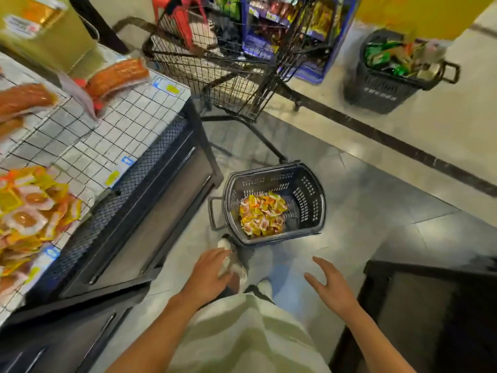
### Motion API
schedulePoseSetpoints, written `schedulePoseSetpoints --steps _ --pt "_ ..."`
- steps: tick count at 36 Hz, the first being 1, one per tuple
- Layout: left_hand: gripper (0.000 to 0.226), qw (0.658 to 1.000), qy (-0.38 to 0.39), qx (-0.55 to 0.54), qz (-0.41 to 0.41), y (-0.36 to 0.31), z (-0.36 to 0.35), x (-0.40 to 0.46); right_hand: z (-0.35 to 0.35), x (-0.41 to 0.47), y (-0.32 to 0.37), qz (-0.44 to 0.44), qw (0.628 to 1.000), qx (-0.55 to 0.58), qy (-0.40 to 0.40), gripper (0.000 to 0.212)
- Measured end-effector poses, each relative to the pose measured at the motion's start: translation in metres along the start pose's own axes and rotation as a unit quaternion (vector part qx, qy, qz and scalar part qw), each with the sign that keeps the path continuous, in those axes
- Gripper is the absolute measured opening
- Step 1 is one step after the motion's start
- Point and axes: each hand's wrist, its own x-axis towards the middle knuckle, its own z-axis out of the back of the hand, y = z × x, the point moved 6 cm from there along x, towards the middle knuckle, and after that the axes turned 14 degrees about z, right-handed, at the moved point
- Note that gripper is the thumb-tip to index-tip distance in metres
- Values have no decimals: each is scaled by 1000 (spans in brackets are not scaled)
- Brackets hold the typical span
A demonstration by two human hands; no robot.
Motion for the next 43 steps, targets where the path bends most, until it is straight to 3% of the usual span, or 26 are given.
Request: schedulePoseSetpoints --steps 8,18,30,43 --pt "56 998 66 0 6 -4 -1 71 12 34 17 -33 999 -19 12 56" --pt "57 994 103 43 17 1 -12 186 21 137 7 -27 998 -54 35 53" --pt "56 991 81 -42 102 -2 -108 325 -29 322 -109 15 992 -67 106 49" --pt "57 979 147 -7 144 40 -274 465 -134 477 -242 61 984 -58 159 42"
